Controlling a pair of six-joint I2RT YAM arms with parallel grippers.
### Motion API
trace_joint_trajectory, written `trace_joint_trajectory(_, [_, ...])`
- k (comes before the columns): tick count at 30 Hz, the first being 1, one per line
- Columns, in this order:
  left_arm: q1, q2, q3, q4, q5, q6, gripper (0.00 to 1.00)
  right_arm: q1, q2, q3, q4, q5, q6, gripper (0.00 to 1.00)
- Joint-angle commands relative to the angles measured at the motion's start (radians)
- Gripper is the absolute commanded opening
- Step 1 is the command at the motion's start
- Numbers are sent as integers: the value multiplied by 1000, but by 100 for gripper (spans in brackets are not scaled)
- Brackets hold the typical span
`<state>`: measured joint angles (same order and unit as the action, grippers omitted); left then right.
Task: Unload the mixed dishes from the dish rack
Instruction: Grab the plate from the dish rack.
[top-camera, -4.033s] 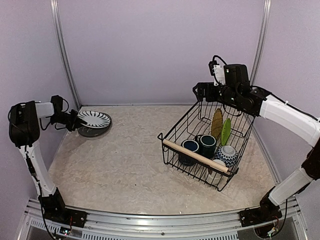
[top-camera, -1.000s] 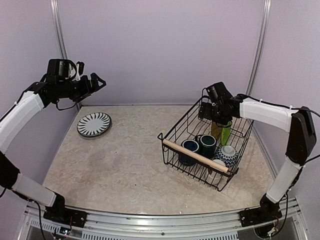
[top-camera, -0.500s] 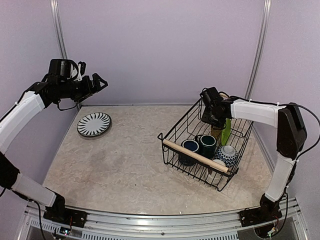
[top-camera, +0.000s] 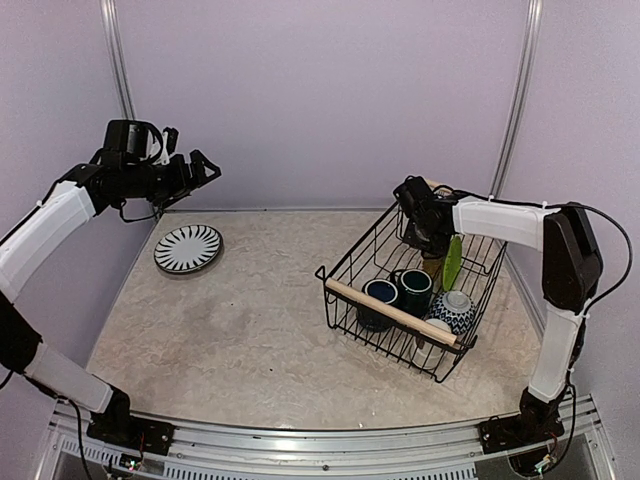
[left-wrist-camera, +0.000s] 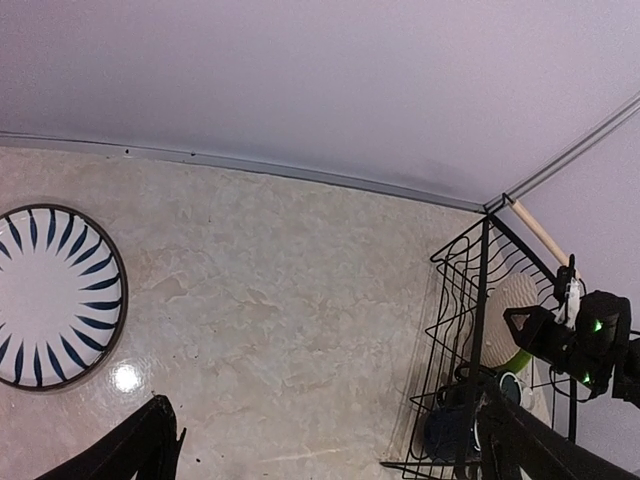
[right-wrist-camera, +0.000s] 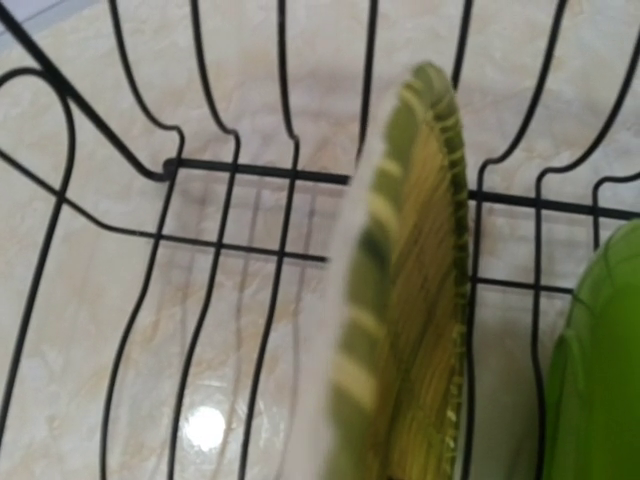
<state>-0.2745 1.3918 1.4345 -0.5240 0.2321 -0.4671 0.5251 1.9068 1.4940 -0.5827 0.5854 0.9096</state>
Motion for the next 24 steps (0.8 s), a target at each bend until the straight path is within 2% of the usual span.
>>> trace_joint_trajectory(1, [-1, 14, -8, -3, 21, -8, 99, -10, 14, 18, -43, 43, 1, 23])
trace_joint_trajectory(6, [1, 25, -5, -7, 15, -7, 99, -8, 35, 44, -59, 31, 3, 13])
trace_joint_trajectory(14, [2, 32, -5, -8, 30, -14, 99, 1, 64, 127, -181, 47, 14, 0])
trace_joint_trajectory(24, [2, 24, -8, -4, 34, -22, 99, 16, 19, 196, -261, 94, 7, 0])
